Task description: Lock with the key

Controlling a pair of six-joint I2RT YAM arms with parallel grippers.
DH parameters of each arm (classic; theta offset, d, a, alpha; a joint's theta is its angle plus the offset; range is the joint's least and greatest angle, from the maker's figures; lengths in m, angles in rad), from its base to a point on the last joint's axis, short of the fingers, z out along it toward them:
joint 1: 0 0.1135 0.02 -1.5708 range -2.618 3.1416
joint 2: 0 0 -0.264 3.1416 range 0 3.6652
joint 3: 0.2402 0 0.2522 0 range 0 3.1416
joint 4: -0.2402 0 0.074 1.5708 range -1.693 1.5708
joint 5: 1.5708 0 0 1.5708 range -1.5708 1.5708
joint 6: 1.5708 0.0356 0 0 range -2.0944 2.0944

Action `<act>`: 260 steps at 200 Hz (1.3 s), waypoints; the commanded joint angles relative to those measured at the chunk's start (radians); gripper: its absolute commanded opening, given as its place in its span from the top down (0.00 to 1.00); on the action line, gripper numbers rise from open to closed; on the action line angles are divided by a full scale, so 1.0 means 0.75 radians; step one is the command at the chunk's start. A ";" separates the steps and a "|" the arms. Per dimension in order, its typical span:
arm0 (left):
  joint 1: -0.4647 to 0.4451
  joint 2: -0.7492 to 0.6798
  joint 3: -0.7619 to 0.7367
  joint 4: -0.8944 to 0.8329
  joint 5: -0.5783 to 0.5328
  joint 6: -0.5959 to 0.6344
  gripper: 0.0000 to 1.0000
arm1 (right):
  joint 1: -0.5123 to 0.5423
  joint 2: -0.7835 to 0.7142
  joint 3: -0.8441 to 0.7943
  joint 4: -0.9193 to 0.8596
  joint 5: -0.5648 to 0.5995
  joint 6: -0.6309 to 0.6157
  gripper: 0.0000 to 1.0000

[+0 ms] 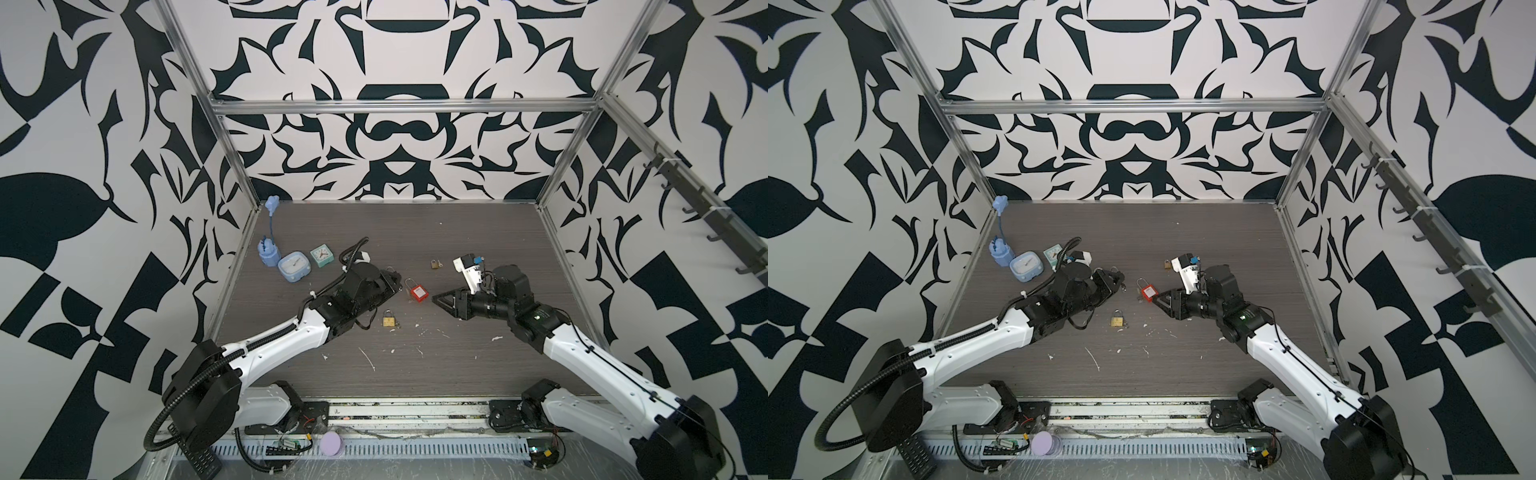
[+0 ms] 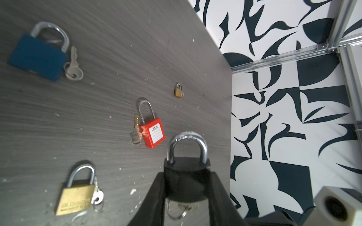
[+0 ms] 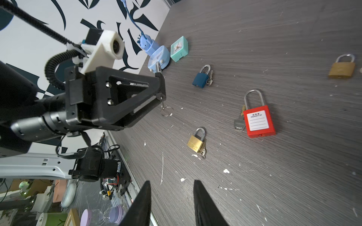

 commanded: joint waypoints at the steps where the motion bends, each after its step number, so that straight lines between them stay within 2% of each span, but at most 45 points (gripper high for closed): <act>1: 0.010 0.045 0.112 -0.150 0.128 -0.096 1.00 | 0.033 0.072 0.062 0.133 -0.005 0.018 0.66; 28: 0.010 0.063 0.181 -0.258 0.144 -0.036 1.00 | 0.095 0.154 0.117 0.140 0.038 -0.009 0.67; 96: 0.034 0.081 0.170 -0.254 0.195 -0.034 1.00 | 0.138 0.284 0.189 0.220 0.075 -0.002 0.67; 187: 0.051 0.091 0.161 -0.238 0.224 -0.037 1.00 | 0.170 0.408 0.234 0.282 0.122 -0.025 0.75; 223: 0.055 0.091 0.155 -0.229 0.234 -0.039 1.00 | 0.179 0.445 0.253 0.296 0.116 -0.025 0.82; 260: 0.057 0.097 0.151 -0.219 0.243 -0.042 1.00 | 0.193 0.458 0.262 0.299 0.116 -0.022 0.85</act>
